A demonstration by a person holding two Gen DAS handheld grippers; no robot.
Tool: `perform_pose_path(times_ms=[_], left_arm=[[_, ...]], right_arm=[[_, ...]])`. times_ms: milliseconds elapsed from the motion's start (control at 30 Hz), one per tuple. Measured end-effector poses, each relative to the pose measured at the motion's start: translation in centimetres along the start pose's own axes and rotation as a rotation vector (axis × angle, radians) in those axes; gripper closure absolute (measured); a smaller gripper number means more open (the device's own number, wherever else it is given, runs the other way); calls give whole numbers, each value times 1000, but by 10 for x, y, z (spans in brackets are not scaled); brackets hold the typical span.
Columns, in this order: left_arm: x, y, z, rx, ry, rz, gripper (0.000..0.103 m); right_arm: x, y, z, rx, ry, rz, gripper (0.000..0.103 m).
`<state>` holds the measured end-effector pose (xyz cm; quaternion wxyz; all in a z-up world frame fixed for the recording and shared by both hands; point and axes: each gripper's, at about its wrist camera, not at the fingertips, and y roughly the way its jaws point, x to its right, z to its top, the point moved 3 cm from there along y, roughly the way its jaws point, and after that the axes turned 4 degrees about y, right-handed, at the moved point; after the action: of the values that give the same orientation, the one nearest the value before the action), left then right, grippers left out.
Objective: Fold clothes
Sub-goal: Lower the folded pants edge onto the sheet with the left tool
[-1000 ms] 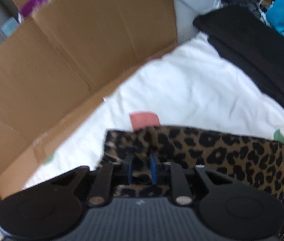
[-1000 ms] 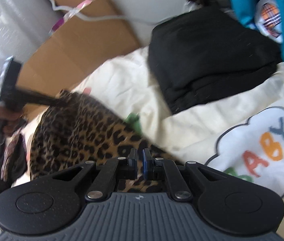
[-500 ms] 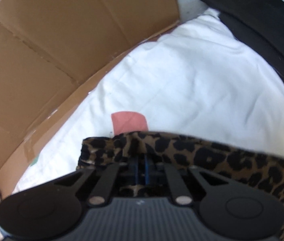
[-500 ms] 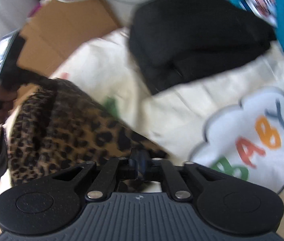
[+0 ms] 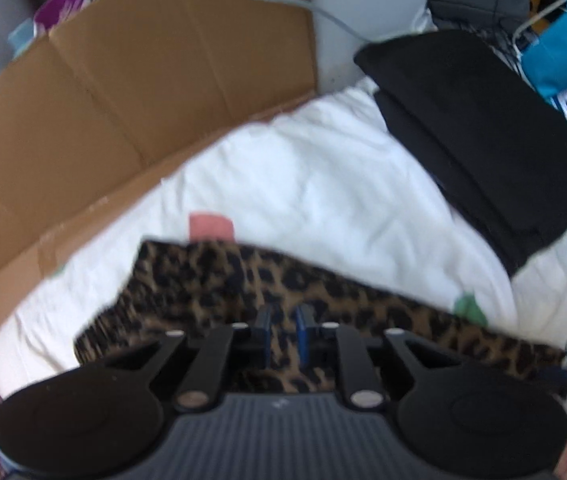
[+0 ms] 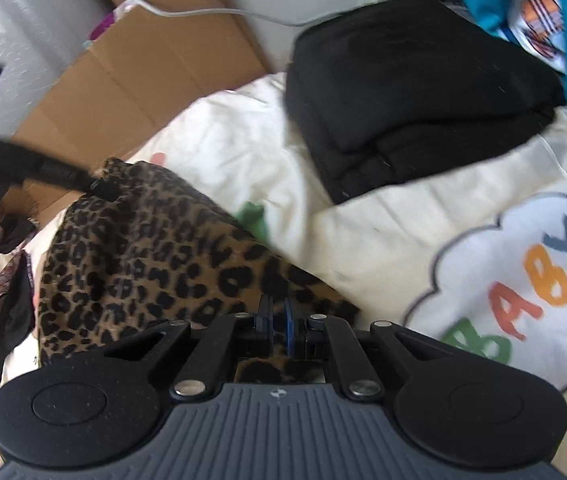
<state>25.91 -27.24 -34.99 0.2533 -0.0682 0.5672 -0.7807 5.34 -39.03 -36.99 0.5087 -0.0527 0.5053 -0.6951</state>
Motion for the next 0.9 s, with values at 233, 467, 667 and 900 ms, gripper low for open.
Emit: perform_pose_path(times_ms=[233,467,667,900], left_arm=[[9,31,-32,-31,-44,-31,88],[18,56,-25,46,-81,-47,97],[25,66,-3,89,-34,-56,103],[26,70,5,112,-30,-56,103]], right_arm=[[10,6,-12,-37,-66,-38,96],[15,2,-14,-45,-77,-71,94],[11,-13,-8,20,-79,-63,95],[-9,-12,-6,56,-167,-34,97]])
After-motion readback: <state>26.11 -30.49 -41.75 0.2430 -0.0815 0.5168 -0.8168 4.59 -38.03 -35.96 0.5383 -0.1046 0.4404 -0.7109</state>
